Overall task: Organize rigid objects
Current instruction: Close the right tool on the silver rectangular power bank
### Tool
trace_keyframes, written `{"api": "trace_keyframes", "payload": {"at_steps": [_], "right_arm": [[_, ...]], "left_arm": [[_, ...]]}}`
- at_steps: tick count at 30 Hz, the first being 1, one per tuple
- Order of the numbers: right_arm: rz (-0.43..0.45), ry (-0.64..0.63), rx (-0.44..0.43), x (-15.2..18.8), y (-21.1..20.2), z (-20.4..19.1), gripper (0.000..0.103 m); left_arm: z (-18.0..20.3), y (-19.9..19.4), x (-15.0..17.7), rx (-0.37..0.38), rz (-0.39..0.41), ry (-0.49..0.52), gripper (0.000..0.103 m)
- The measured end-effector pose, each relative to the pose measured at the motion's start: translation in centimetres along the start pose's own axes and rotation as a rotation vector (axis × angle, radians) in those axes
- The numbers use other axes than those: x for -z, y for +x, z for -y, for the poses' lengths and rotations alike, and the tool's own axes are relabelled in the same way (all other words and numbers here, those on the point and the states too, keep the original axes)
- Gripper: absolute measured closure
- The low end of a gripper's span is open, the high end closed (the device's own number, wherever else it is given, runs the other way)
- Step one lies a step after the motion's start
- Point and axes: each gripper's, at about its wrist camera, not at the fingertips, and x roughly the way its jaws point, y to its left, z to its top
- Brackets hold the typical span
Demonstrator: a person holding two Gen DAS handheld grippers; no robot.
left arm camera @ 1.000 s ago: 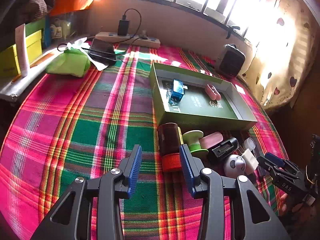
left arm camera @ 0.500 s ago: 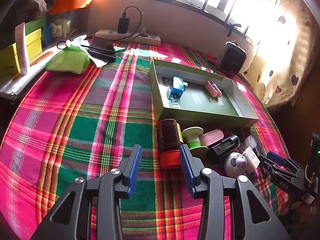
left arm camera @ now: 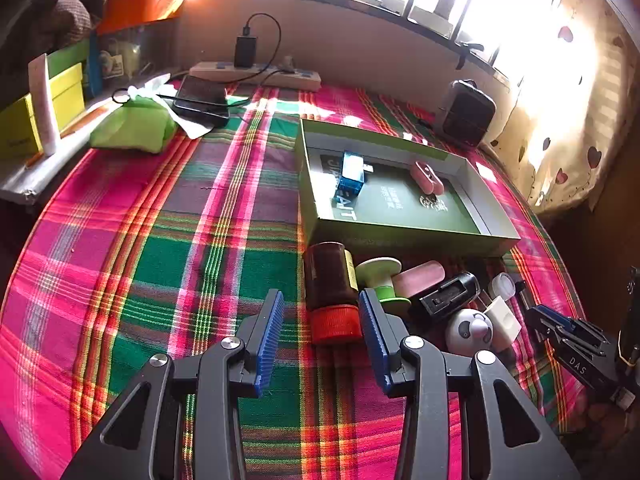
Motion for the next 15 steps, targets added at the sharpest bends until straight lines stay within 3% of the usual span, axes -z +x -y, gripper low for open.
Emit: {"api": "trace_keyframes", "payload": {"at_steps": [15], "right_arm": [[0.009,0.034,-0.039,0.2,-0.3,1.2,0.079]], "left_arm": [[1.2,1.7,-0.6,-0.062,-0.025,0.022,0.064]]}}
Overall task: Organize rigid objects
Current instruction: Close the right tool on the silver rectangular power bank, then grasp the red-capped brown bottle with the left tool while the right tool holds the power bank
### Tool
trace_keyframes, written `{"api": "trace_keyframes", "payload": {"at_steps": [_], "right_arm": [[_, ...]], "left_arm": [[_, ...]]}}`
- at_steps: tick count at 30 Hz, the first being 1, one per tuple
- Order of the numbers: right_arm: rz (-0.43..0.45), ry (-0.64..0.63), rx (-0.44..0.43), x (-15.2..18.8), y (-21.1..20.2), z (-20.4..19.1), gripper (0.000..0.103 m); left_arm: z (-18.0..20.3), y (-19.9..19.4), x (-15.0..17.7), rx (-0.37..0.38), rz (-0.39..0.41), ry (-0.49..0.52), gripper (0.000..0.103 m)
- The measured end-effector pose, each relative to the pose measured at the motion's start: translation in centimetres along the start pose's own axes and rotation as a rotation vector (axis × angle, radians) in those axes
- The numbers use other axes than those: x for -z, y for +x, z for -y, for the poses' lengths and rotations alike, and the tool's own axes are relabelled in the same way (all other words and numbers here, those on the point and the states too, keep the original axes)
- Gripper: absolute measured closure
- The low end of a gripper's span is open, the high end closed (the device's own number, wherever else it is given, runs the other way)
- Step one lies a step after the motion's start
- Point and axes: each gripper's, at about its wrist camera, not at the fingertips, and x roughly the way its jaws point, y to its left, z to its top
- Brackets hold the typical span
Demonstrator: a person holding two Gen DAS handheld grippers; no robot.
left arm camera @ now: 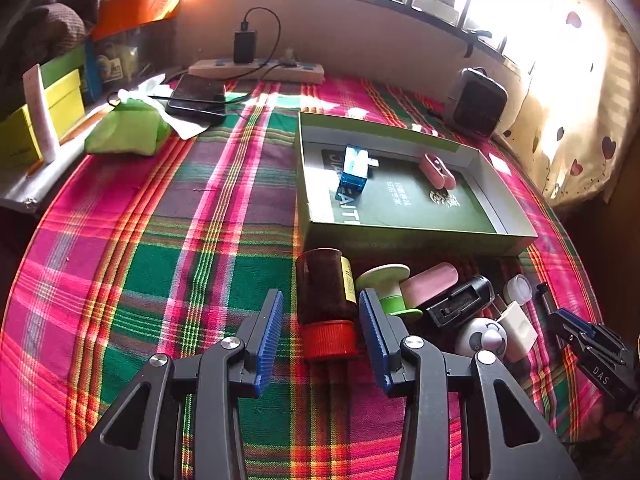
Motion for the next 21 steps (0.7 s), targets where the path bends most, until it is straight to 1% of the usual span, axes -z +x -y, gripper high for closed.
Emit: {"api": "trace_keyframes", "payload": {"at_steps": [13,21], "right_arm": [[-0.004,0.006,-0.006,0.0,0.1,0.1,0.079],[-0.004,0.003,0.0,0.0,0.1,0.0,0.079]], "left_arm": [[-0.3,1.3,-0.1,-0.03,-0.019,0.0,0.064],[-0.5,1.4,-0.2,-0.036,-0.007,0.003,0.064]]}}
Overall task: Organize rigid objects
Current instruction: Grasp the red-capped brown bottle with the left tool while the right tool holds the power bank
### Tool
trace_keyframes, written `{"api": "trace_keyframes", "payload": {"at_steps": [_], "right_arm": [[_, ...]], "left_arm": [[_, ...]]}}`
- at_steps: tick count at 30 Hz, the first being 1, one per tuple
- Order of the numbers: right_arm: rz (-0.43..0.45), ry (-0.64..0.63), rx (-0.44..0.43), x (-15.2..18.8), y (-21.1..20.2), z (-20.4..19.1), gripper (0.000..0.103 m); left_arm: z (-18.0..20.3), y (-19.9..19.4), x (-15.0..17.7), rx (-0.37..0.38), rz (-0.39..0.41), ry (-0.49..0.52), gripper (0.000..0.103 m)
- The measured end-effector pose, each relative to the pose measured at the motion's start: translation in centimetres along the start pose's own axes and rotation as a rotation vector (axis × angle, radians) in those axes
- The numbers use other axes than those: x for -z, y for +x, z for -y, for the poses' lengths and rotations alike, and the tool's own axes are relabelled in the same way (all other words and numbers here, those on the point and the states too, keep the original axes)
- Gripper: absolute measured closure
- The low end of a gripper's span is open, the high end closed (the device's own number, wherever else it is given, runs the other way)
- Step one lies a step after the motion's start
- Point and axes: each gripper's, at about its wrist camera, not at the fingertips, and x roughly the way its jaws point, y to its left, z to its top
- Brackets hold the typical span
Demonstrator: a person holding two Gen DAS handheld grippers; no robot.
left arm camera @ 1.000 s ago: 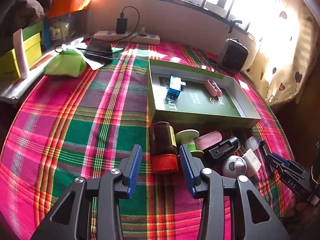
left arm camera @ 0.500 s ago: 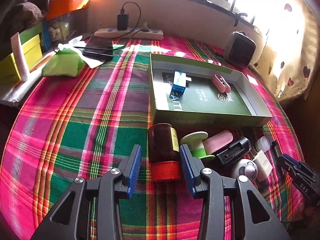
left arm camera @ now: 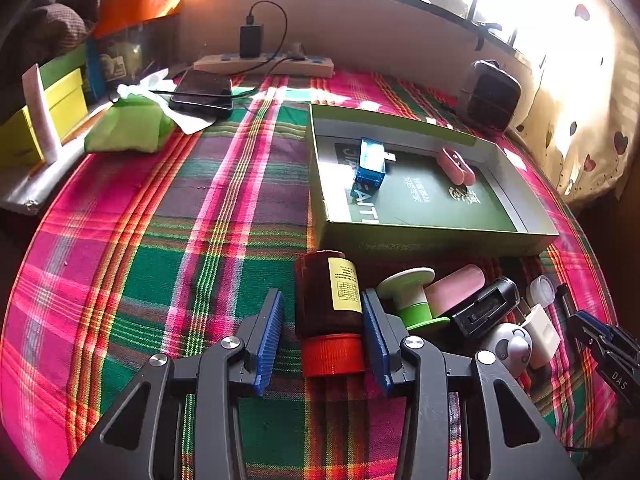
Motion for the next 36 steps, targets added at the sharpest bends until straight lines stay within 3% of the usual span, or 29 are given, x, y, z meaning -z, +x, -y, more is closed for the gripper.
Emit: {"api": "trace_keyframes", "payload": {"at_steps": [8,12,36], "right_arm": [[-0.001,-0.001,0.002,-0.02,0.0,-0.02,0.079],[-0.001,-0.004,0.006,-0.02,0.02,-0.01,0.079],[-0.003,-0.008,0.014,-0.05,0.01,-0.16,0.079]], "left_arm": [[-0.2,-0.08,0.07,0.014,0.01,-0.012,0.065],[-0.29,-0.17,0.16,0.001,0.017,-0.011,0.072],[-0.47,-0.31,0.22,0.007,0.023,-0.011,0.072]]}}
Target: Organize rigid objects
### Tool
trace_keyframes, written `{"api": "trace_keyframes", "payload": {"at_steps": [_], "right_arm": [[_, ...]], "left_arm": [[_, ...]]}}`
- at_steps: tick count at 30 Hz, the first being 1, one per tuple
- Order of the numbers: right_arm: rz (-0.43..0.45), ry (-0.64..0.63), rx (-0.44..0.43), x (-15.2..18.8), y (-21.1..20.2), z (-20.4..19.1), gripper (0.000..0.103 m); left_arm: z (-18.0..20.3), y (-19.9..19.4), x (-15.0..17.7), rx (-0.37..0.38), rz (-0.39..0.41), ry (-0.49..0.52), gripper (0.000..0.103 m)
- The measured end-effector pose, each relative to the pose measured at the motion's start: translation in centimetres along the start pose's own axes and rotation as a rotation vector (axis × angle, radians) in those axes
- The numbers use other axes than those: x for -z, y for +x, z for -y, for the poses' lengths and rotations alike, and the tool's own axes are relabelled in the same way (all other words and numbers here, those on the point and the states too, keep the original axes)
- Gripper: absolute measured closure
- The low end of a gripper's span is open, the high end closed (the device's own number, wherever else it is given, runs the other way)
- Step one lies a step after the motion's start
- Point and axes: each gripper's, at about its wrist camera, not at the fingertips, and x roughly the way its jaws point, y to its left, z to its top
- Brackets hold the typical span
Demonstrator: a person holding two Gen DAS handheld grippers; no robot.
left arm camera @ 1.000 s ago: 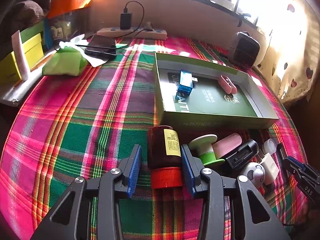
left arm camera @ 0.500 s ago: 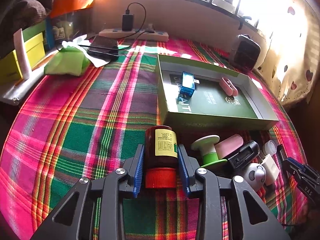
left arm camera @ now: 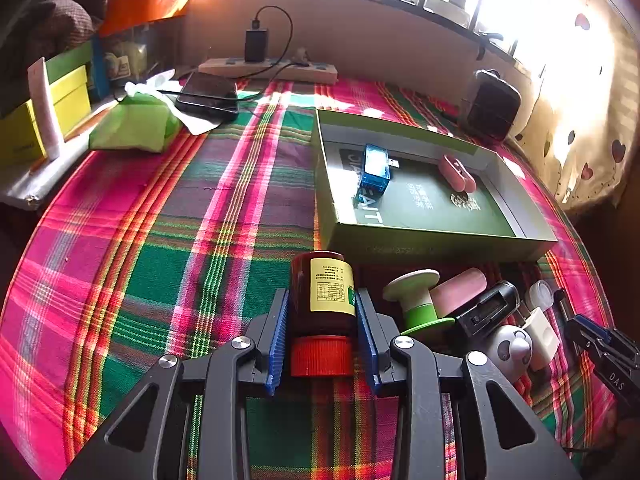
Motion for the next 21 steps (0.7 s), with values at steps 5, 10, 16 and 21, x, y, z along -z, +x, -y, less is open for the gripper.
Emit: {"api": "trace_keyframes", "payload": {"at_steps": [5,10,16,21], "right_arm": [[0.001,0.003,-0.003,0.0,0.0,0.0,0.079],[0.004,0.009,-0.008,0.0,-0.1,0.1,0.079],[0.015,0.005,-0.01,0.0,-0.4,0.2,0.079],[0.031,0.004,-0.002,-0.3,-0.9,0.3,0.079]], "left_arm": [[0.0,0.0,0.0,0.001,0.001,0.001,0.072],[-0.1,-0.4,-0.1,0.002,0.01,0.003,0.072],[0.0,-1.4,-0.2,0.01,0.024,0.008,0.072],[0.4,-2.6,-0.4,0.025,0.045,0.019,0.072]]}}
